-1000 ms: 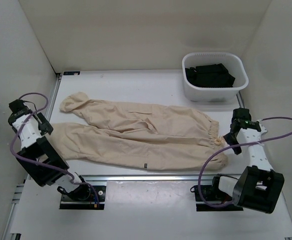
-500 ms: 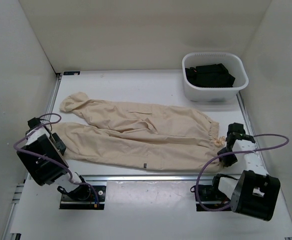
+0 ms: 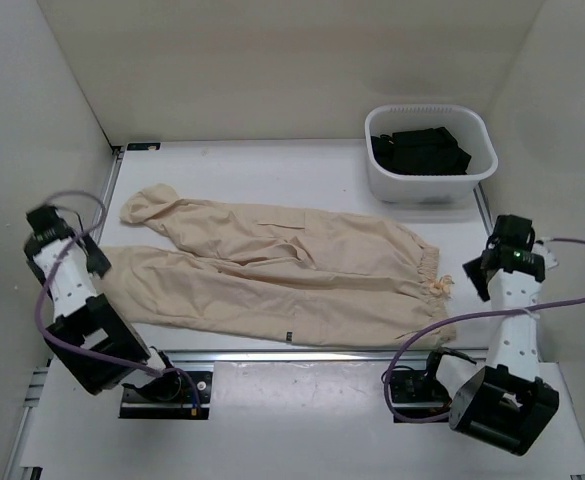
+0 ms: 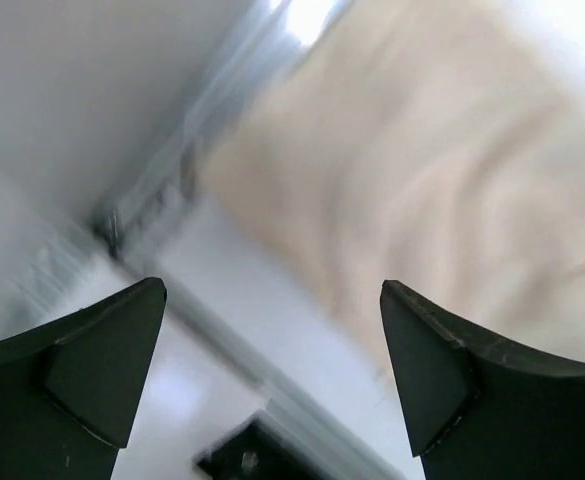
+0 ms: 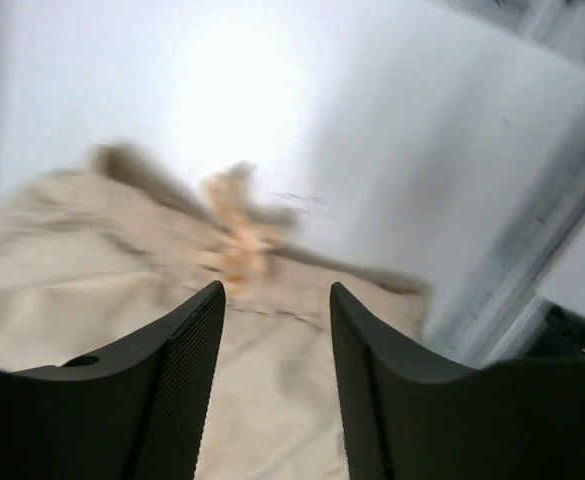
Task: Fold and stack the trousers
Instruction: Flatten the trousers out, then fold the trousers
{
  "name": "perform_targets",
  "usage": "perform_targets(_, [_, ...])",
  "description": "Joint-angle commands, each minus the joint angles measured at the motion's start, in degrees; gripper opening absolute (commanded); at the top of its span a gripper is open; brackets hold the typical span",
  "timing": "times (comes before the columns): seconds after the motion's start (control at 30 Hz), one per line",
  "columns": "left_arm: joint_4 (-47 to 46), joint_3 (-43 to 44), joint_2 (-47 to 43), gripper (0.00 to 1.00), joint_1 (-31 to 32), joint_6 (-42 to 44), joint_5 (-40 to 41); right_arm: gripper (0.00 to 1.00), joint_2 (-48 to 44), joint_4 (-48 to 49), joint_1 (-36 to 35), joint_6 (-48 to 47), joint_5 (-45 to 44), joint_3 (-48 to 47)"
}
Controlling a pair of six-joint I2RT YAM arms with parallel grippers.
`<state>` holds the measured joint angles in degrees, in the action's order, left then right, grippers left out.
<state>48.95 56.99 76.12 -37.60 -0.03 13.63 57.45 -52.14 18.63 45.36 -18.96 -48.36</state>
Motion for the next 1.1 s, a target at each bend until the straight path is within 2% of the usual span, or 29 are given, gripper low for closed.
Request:
perform_targets(0.0, [7.0, 19.8, 5.6, 1.00, 5.7, 0.0, -8.4, 0.52, 3.4, 1.8, 0.2, -1.7, 3.5, -8.1])
perform_targets(0.03, [8.2, 22.5, 8.7, 1.00, 7.7, 0.0, -8.4, 0.54, 6.9, 3.1, 0.2, -1.0, 5.3, -9.1])
perform_targets(0.07, [10.4, 25.2, 15.4, 1.00, 9.6, 0.0, -9.6, 0.57, 8.6, 4.5, 0.2, 1.0, 7.0, -10.5])
perform_targets(0.1, [11.0, 30.1, 18.9, 1.00, 12.5, 0.0, -12.2, 0.57, 10.5, 7.5, -0.3, 2.3, 9.7, -10.5])
perform_targets(0.17, [11.5, 35.2, 28.8, 1.00, 15.3, 0.0, -15.3, 0.57, 15.7, 11.0, -1.0, 6.1, 12.2, -11.3])
perform_targets(0.2, [11.5, 40.6, 32.0, 1.00, 15.8, 0.0, -17.9, 0.57, 18.3, 15.3, -1.5, 7.2, 13.0, -11.3])
perform_targets(0.4, [11.0, 59.9, 52.6, 1.00, 18.1, 0.0, -19.9, 0.56, 26.8, 23.2, -5.5, 10.8, 7.7, -11.3])
perform_targets(0.5, [11.0, 60.7, 56.8, 1.00, 20.5, 0.0, -17.5, 0.56, 32.0, 22.5, -6.7, 10.8, 6.7, -14.0])
perform_targets(0.67, [8.1, 51.3, 57.4, 0.99, 23.4, 0.0, -11.9, 0.57, 35.7, 23.9, -7.3, 11.5, 6.1, -13.2])
perform_targets(0.7, [7.3, 50.3, 57.4, 0.91, 23.4, 0.0, -11.9, 0.57, 36.2, 23.9, -7.3, 11.5, 6.1, -13.2])
perform_targets(0.73, [7.3, 48.9, 57.4, 0.62, 23.4, 0.0, -12.4, 0.58, 36.8, 24.5, -8.5, 11.5, 5.6, -13.2])
perform_targets(0.8, [7.3, 47.8, 55.8, 0.18, 23.4, 0.0, -12.4, 0.60, 39.1, 24.0, -10.2, 11.5, 4.7, -16.0])
perform_targets(0.83, [7.3, 46.6, 55.0, 0.14, 23.4, 0.0, -12.4, 0.60, 39.8, 24.0, -10.7, 11.5, 4.7, -16.8])
perform_targets(0.93, [6.8, 44.1, 51.3, 0.14, 23.4, 0.0, -12.4, 0.65, 42.2, 21.4, -13.4, 13.4, 3.1, -20.1])
perform_targets(1.07, [6.1, 40.7, 47.6, 0.14, 23.4, 0.0, -9.9, 0.78, 43.5, 16.6, -14.2, 15.4, 2.5, -20.8])
